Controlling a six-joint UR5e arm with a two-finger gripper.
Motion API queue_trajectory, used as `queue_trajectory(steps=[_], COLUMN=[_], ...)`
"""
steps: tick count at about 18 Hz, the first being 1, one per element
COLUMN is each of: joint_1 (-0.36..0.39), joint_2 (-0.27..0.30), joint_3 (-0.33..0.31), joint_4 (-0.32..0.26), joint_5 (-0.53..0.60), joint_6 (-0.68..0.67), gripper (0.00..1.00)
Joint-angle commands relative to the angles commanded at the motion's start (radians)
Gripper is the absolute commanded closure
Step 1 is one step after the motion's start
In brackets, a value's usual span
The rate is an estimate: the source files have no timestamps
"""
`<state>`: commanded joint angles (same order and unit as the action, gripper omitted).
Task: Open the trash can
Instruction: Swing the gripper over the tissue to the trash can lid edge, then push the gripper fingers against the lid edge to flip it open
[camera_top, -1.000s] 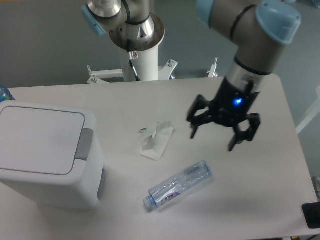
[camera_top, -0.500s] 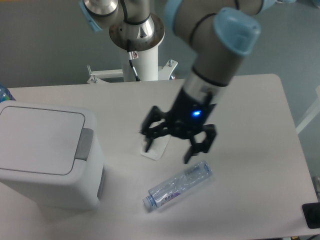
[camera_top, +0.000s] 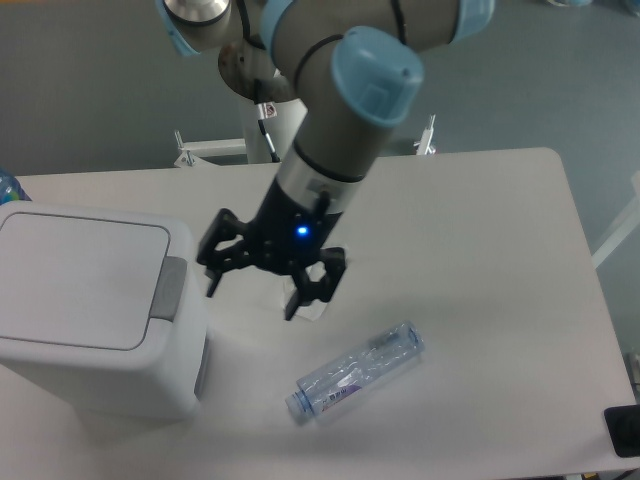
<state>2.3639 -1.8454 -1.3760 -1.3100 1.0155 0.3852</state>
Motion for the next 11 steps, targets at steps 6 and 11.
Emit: queue_trajectory(steps=[6, 11], joint_1=[-0.008, -0.017], joint_2=[-0.003, -0.003], joint_3=[-0.003, -0.015], joint_4=[0.000, 0.003], joint_5=[0.002, 0.003], joint_6=[-0.019, -0.025], gripper=[0.00, 0.00])
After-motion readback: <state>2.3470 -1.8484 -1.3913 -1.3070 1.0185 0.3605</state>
